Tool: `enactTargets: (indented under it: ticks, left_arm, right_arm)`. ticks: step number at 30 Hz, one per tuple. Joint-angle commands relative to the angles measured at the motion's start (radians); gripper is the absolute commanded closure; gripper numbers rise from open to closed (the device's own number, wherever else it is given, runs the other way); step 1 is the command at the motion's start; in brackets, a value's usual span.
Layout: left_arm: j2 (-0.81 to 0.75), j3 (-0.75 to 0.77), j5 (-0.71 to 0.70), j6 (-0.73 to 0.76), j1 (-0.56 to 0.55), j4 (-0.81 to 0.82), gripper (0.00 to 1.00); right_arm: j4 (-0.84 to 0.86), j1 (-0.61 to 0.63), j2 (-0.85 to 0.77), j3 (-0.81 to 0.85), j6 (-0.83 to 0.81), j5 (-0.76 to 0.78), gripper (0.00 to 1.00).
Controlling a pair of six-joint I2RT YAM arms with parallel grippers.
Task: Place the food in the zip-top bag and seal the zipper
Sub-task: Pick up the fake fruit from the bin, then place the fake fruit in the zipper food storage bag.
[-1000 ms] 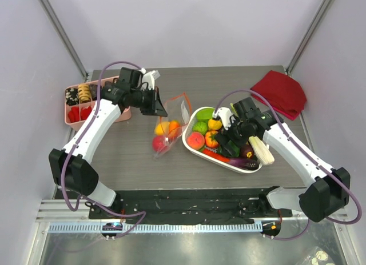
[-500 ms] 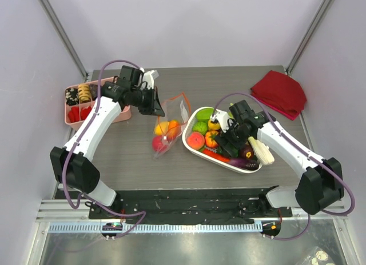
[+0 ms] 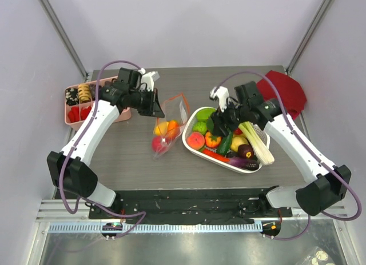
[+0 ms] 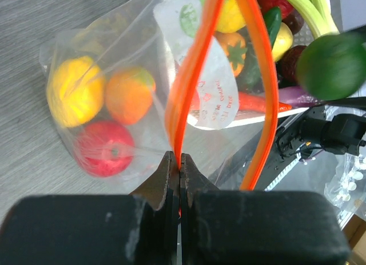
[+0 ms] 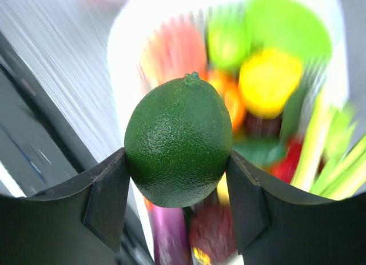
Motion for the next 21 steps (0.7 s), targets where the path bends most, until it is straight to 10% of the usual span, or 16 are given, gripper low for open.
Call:
enactTargets:
  ticks: [1, 12, 21]
  left_arm:
    - [-0.058, -0.006, 0.039, 0.035, 0.002, 0.066, 1.0]
    - [-0.006, 0.042, 0.067, -0.011, 0.005, 0.023, 1.0]
    - [-0.004, 0.035, 0.059, -0.021, 0.005, 0.022, 1.0]
  right_arm:
    - [0.291, 0.002, 0.012, 0.196, 0.225, -0.214, 0.74]
    - [0.568, 0.237, 0.219, 0.285, 0.355, -0.151, 0.74]
    - [0.634, 0.263, 0.26, 0.213, 0.327, -0.041, 0.46]
